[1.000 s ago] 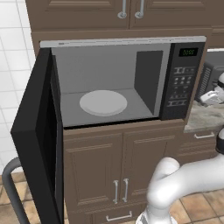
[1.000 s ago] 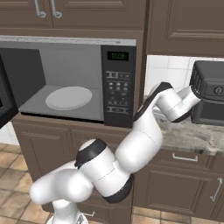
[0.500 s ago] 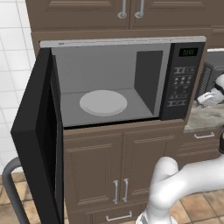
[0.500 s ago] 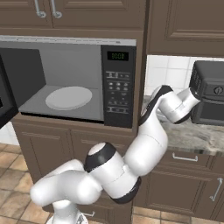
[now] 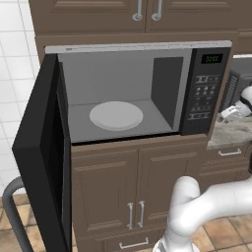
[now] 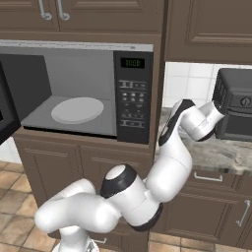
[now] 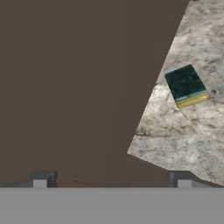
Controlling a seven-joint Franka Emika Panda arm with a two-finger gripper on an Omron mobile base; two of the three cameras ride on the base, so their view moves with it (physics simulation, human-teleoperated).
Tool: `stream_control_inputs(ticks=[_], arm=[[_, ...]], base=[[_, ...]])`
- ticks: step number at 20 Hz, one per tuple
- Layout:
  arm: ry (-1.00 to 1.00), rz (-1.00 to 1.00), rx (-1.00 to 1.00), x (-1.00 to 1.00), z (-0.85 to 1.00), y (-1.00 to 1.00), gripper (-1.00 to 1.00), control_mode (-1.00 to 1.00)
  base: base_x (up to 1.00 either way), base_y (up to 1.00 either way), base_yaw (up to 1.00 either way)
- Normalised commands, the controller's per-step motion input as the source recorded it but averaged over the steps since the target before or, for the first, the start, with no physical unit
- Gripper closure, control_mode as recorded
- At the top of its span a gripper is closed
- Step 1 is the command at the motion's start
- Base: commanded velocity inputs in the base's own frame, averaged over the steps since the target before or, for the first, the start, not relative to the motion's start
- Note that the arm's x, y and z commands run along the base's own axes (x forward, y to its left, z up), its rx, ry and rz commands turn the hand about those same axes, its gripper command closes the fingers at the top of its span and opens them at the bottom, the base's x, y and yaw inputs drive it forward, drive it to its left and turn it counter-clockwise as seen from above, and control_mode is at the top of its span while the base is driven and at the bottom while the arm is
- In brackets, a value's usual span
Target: Place the sponge inside the microwave to prepare for sanitizing.
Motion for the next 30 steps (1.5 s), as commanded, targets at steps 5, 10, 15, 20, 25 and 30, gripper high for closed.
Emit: stream_control_inputs(ticks=[5,10,15,20,25,30], arm=[[-0.02,0.01,0.00,0.03,-0.09,0.05,-1.00,-1.00],[-0.03,0.00,0.00,0.09,-0.07,0.10,-1.00,-1.00],[-0.02,0.00,0.00,0.13,-0.09,0.12,-1.00,-1.00],[0.00,0.00,0.00,0.10,-0.09,0.09,-1.00,-1.00],[0.00,0.00,0.00,0.09,-0.06,0.03,-1.00,-1.00],[0.00,0.03,0.00,0.04,-0.06,0.00,-1.00,-1.00]], base=[[0.00,0.00,0.00],[0.00,0.00,0.00],[0.00,0.00,0.00],[0.00,0.00,0.00],[0.00,0.00,0.00],[0.00,0.00,0.00]])
